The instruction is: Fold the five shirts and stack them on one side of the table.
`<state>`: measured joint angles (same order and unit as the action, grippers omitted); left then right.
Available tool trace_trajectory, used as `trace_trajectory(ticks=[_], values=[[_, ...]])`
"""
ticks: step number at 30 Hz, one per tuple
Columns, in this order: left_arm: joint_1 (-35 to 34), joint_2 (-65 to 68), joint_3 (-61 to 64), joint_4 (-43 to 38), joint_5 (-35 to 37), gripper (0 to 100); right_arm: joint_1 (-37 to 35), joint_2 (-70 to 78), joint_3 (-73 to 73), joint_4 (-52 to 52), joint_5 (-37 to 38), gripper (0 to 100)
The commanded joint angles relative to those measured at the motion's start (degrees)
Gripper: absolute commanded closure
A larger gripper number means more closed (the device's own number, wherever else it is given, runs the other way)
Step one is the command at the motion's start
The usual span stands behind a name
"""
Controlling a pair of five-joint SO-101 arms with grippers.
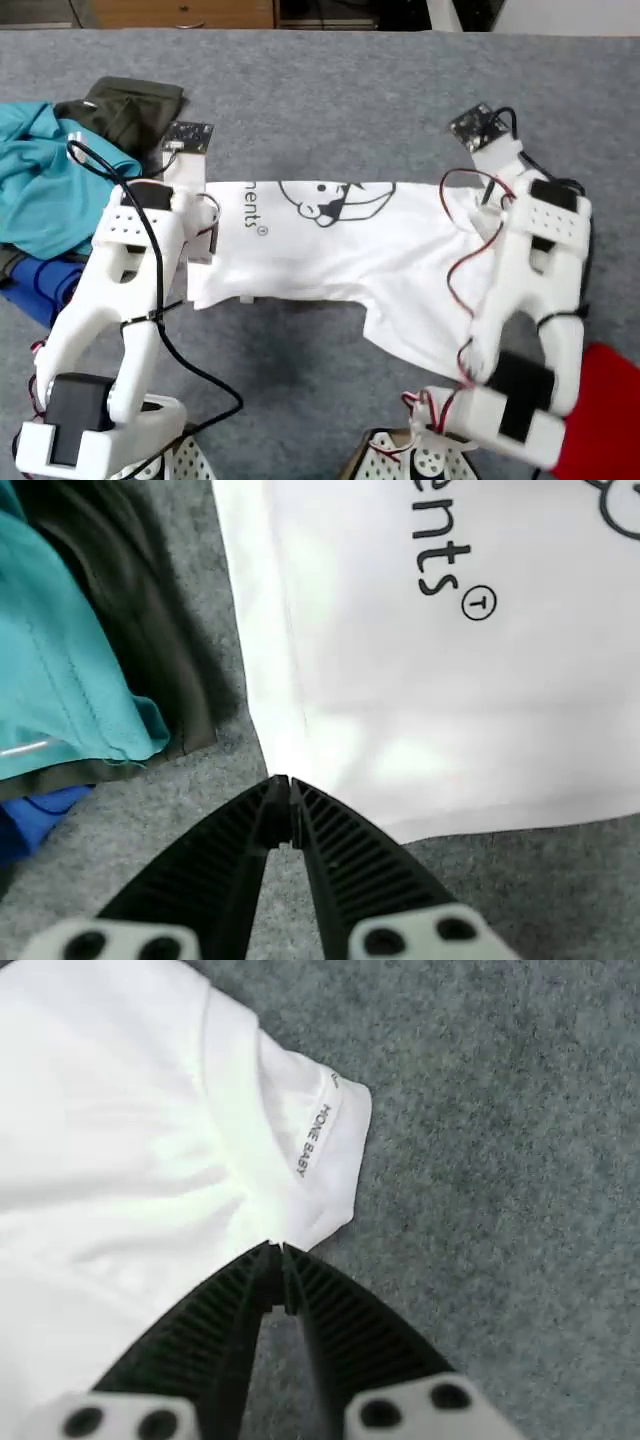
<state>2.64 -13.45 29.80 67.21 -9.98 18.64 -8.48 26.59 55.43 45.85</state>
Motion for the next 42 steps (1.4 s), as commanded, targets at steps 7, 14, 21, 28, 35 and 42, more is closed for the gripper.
trace_trajectory(ticks=[7, 14, 21, 28, 35, 42], values=[[-1.2, -14.5, 10.8, -1.0, -5.7, 98, -1.4, -21.3, 10.0, 15.3, 14.9, 99.3], [-8.3, -30.7, 26.5, -3.3, -6.7, 98, -1.4, -33.1, 26.2, 20.0, 24.5, 90.0], [-15.9, -30.4, 28.7, -3.1, -6.8, 98, -1.5, -37.2, 36.8, 21.5, 31.6, 83.3], [-15.8, -27.0, 28.7, -3.1, -6.6, 98, -7.6, -37.5, 42.4, 21.5, 34.0, 83.2], [-16.3, -24.8, 28.7, -3.1, -6.5, 98, -10.4, -37.1, 47.7, 12.4, 33.8, 83.1], [-16.3, -24.8, 28.7, -3.1, -6.5, 98, -10.2, -37.1, 52.8, 6.2, 34.1, 78.1]])
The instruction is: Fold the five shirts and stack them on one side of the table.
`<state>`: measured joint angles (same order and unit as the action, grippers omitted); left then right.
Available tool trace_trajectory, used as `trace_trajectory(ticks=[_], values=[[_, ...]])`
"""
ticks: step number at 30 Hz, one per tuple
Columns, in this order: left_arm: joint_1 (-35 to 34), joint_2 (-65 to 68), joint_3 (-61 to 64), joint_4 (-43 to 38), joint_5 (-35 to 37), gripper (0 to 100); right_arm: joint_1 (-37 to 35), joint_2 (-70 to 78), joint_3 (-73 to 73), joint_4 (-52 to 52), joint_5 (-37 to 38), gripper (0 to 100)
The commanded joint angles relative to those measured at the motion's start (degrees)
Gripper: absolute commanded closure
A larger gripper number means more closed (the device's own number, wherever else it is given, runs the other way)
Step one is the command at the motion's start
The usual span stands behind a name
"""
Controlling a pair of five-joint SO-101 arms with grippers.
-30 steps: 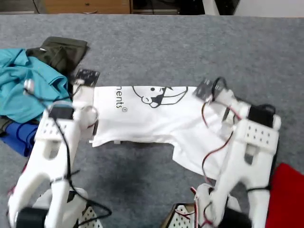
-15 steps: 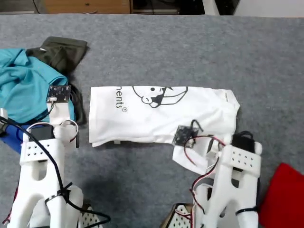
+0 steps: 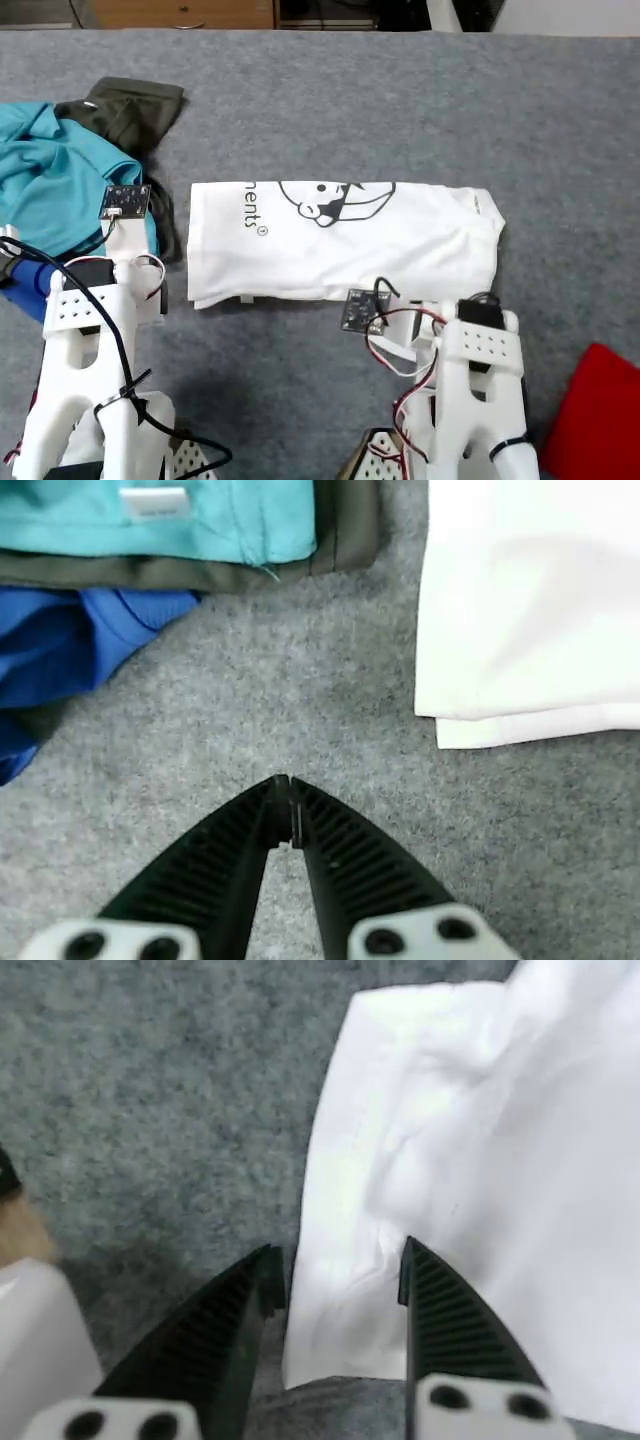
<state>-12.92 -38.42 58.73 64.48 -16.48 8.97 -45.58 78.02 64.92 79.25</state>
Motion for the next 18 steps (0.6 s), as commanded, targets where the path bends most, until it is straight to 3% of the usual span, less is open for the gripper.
trace_trajectory(ticks=[1, 5, 11, 18], values=[[-0.7, 0.1, -0.2, -0.4, -0.1, 98, -0.6, 0.0, 2.2, -4.3, 0.8, 78.1], [-0.7, 0.1, -0.3, -0.4, -0.3, 98, -0.4, 0.0, 3.6, -5.5, 2.8, 80.1], [-0.8, 0.1, -0.4, -0.4, -0.4, 98, -0.4, 0.0, 3.6, -5.7, 2.9, 99.2], [-0.7, 0.1, -0.5, -0.4, -0.4, 98, 6.5, -0.1, 0.0, -9.6, 2.5, 99.5]])
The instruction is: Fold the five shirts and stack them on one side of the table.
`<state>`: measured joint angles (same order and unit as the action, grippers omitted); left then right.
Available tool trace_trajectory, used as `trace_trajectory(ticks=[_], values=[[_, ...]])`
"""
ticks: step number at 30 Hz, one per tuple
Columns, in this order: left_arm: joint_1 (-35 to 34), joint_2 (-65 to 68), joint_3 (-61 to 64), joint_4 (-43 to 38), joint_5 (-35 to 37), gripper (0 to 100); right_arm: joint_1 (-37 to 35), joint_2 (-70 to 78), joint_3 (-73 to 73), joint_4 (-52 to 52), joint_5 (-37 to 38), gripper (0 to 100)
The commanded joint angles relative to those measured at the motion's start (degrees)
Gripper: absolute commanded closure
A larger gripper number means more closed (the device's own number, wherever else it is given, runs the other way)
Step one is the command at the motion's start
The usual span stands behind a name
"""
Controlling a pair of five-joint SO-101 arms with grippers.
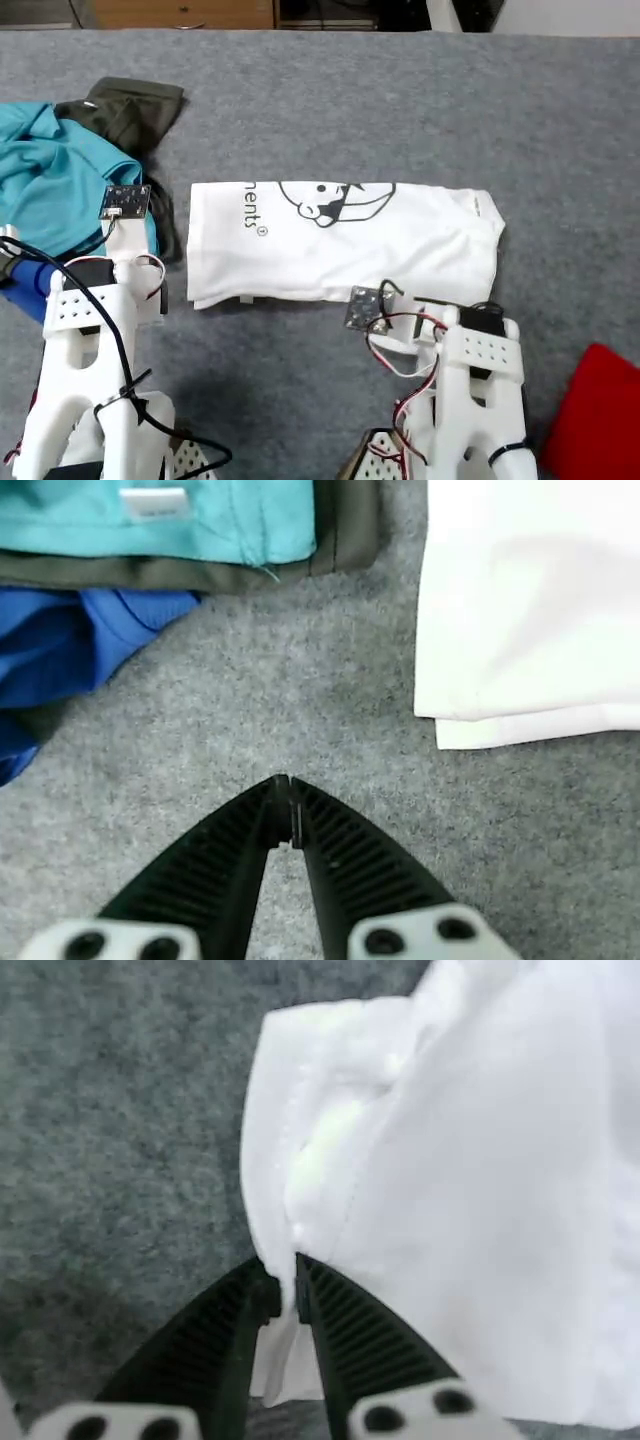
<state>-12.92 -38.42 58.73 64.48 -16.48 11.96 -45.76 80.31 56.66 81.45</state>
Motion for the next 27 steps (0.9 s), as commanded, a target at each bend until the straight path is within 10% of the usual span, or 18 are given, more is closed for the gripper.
trace_trajectory(ticks=[1, 27], values=[[-0.7, 0.1, -0.5, -0.5, -0.4, 98, 4.2, 0.0, -4.2, -0.7, 0.3, 99.5], [-0.4, 0.0, -0.8, -0.4, -0.4, 98, -8.6, 36.5, -53.8, -1.8, 0.1, 99.5]])
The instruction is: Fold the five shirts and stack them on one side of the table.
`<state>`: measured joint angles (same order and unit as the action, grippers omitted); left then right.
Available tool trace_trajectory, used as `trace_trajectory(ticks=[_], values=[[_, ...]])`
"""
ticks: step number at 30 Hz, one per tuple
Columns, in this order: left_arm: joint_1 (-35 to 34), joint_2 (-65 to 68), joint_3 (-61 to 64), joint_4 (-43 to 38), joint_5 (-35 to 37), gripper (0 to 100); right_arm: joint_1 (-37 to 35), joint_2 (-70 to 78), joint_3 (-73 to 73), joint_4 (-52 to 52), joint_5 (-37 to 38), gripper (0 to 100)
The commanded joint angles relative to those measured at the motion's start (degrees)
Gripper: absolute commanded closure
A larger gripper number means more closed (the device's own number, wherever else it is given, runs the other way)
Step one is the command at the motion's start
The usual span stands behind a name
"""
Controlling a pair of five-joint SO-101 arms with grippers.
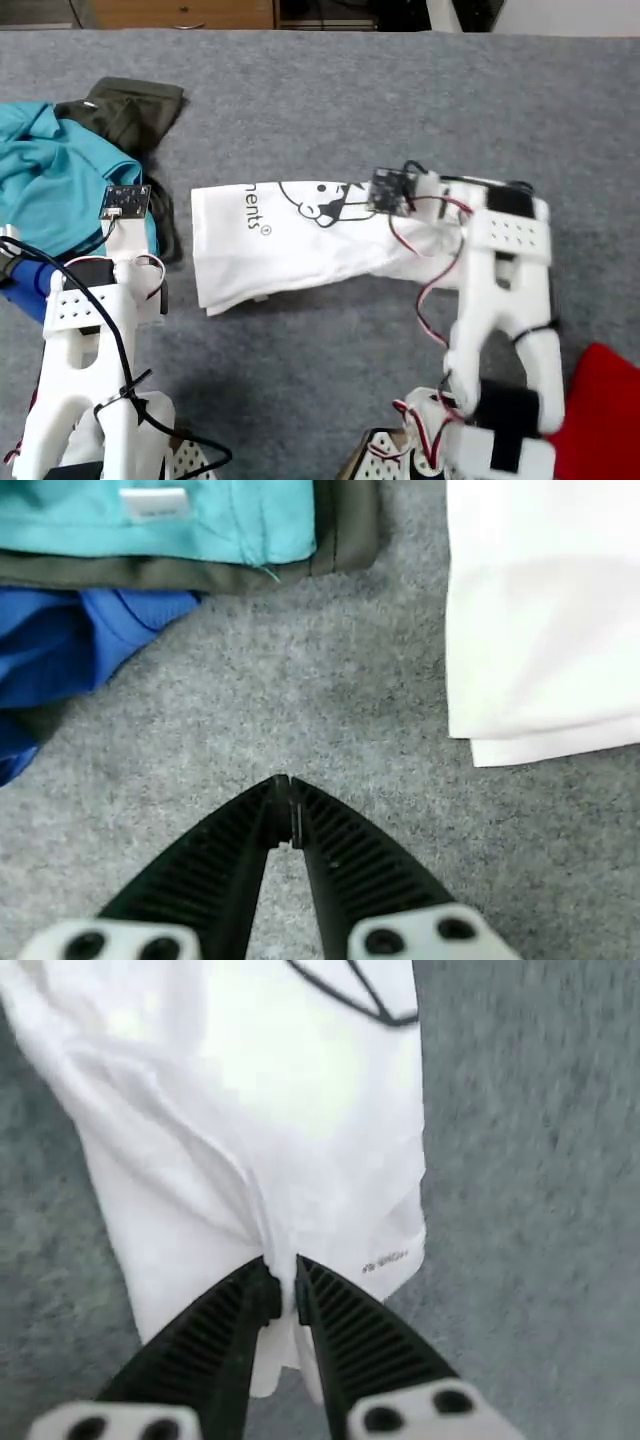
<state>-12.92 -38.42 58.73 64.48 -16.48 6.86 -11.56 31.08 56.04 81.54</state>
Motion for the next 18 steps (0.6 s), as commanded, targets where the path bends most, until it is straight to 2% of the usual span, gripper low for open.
trace_trajectory(ticks=[1, 9, 15, 18], values=[[-0.4, 0.0, -0.8, -0.4, -0.4, 98, -4.5, 3.6, -5.1, -1.6, 0.0, 99.5], [-0.4, 0.0, -0.7, -0.4, -0.4, 98, -5.5, 12.4, -6.4, -8.4, -2.1, 96.8], [-0.3, 0.1, -0.7, -0.5, -0.4, 98, -5.2, 8.9, -5.9, -8.2, -6.6, 69.5], [-0.3, 0.1, -0.7, -0.6, -0.4, 98, -4.9, 5.7, -5.8, -8.0, -8.8, 64.5]])
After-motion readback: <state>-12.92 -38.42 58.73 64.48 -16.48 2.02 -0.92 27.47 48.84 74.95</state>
